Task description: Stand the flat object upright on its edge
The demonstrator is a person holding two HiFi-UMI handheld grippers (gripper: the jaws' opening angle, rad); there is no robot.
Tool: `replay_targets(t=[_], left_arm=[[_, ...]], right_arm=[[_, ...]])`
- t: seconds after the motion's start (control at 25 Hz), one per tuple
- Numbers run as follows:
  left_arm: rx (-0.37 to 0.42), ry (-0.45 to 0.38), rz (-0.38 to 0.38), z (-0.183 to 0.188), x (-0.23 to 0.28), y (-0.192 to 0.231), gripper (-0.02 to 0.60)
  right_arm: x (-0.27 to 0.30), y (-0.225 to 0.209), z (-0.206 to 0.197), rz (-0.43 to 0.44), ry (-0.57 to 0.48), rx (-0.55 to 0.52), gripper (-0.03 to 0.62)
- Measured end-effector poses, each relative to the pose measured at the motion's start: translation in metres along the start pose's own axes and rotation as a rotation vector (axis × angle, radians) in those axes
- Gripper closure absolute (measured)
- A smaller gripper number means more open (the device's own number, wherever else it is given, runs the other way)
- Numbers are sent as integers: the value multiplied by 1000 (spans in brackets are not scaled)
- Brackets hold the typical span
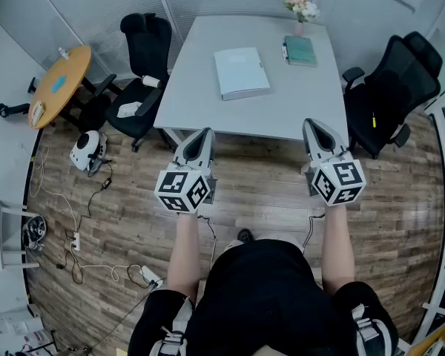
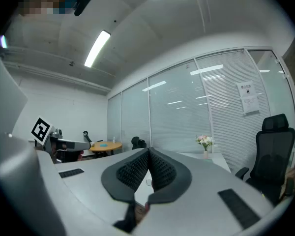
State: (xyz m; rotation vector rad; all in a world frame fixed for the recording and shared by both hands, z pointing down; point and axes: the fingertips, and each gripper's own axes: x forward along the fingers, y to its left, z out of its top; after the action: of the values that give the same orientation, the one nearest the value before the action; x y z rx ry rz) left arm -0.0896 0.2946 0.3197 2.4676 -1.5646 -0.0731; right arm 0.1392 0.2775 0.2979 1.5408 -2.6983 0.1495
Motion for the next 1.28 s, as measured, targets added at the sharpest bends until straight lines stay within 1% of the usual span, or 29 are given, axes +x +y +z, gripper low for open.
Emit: replay_targets(t=[0.28, 0.44, 0.6, 0.8, 1.04, 1.28], left_arm=[[-19, -15, -4, -1, -12, -13, 560], [-17, -5, -11, -6, -20, -17, 558], [-11, 7, -11, -8, -26, -16, 560], [-4, 10, -8, -6, -33, -8, 558], [-18, 37, -9, -18, -28, -3, 558], [-19, 58, 9, -25, -8, 8, 558]], right_arm=[[-17, 9, -5, 25, 5, 13, 580], [-24, 14, -10, 19, 13, 1, 580], [-24, 21, -18, 30, 24, 34, 579], [-19, 30, -19, 23, 27, 43, 577], [-14, 32, -26, 33, 41, 52, 577], [5, 24, -37, 45, 64, 50, 577]])
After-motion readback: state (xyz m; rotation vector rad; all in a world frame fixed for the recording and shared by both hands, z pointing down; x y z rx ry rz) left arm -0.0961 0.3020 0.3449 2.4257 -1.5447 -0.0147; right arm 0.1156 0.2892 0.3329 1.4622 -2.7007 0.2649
